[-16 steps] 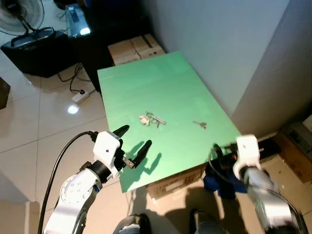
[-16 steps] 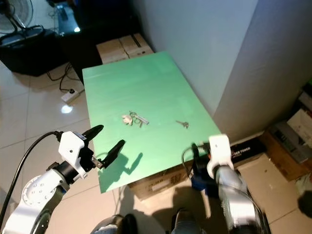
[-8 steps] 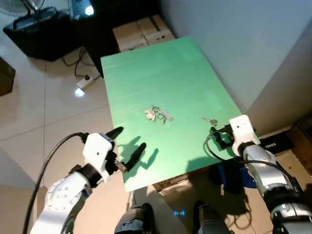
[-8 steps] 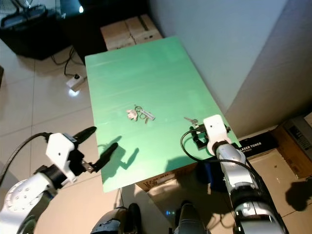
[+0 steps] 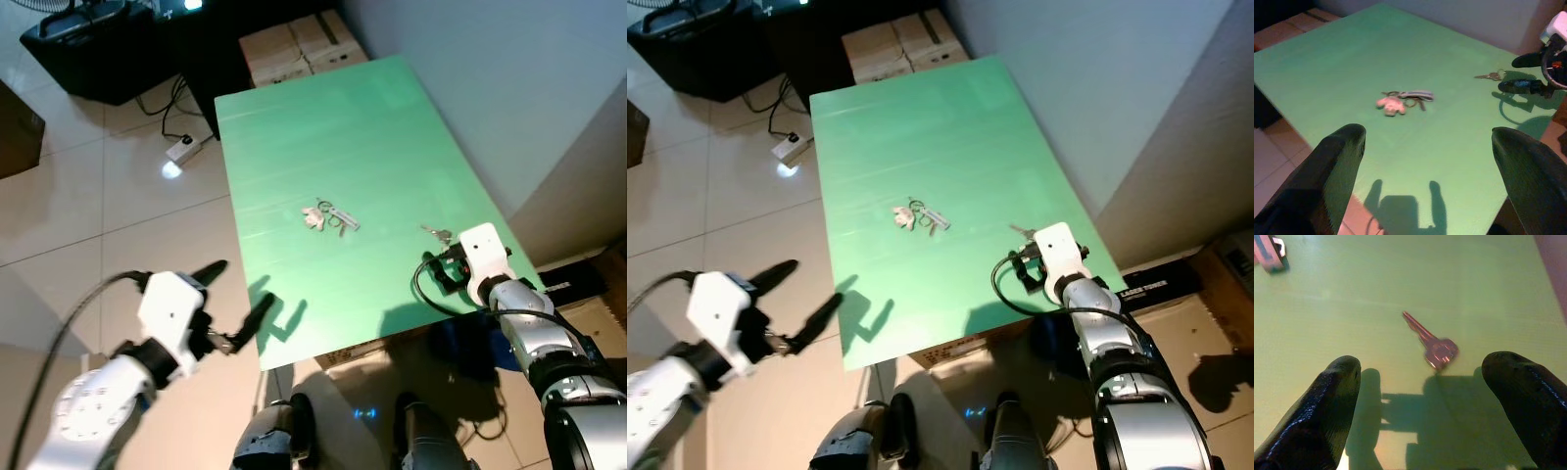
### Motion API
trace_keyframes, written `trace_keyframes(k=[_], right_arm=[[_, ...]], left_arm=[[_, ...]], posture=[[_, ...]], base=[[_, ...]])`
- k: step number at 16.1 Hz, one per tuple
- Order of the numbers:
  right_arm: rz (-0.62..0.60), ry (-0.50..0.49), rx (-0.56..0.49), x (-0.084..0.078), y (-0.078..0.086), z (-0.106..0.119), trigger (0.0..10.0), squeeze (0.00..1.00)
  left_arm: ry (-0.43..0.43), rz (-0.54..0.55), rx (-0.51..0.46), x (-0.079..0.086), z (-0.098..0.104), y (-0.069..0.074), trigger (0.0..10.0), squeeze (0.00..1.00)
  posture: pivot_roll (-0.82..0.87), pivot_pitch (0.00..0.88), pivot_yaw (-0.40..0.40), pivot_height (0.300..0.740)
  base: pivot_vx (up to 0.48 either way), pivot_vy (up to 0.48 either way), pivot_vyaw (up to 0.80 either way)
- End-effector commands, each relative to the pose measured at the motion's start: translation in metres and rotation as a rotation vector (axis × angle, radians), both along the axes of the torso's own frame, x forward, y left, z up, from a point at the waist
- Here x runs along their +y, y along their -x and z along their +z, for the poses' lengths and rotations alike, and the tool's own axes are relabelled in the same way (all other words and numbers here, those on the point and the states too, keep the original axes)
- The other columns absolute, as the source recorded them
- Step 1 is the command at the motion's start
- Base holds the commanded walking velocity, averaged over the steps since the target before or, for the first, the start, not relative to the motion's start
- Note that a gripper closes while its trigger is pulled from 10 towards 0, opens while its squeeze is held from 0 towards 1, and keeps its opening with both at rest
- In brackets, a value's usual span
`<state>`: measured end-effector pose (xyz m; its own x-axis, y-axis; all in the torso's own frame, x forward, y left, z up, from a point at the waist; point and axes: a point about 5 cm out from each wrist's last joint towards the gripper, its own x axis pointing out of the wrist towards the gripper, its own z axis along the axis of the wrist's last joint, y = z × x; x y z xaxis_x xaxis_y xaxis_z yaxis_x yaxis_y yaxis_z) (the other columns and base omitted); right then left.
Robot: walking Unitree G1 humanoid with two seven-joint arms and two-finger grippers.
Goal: Hang keys on a hook
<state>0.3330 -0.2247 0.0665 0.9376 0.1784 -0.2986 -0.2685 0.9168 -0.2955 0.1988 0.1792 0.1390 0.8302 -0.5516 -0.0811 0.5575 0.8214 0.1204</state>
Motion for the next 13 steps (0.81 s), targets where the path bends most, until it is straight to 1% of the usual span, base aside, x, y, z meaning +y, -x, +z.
trace_keyframes(k=[1,3,6,10,13], right_arm=[[0.000,-0.032,0.014,0.003,0.002,-0.005,10.0,0.00],[-0.021,-0.063,0.000,0.004,-0.001,-0.003,10.0,0.00],[-0.089,-0.076,-0.006,-0.001,-0.005,0.002,10.0,0.00],[-0.102,-0.045,0.007,0.002,-0.008,0.001,10.0,0.00],[-0.135,-0.044,0.027,0.006,-0.009,-0.001,10.0,0.00]], left_arm=[[-0.012,0.004,0.007,0.007,0.003,0.004,10.0,0.00],[-0.026,-0.005,0.015,0.013,0.005,0.006,10.0,0.00],[-0.045,-0.017,0.019,0.014,0.007,0.007,10.0,0.00],[-0.047,-0.012,0.013,0.015,0.010,0.007,10.0,0.00],[-0.049,-0.007,0.012,0.016,0.010,0.006,10.0,0.00]], posture=[[0.18,0.307,0.178,0.740],[0.20,0.308,0.191,0.740],[0.22,0.311,0.202,0.740],[0.22,0.302,0.189,0.740],[0.22,0.293,0.190,0.740]], base=[[0.000,0.000,0.00],[0.000,0.000,0.00],[0.000,0.000,0.00],[0.000,0.000,0.00],[0.000,0.000,0.00]])
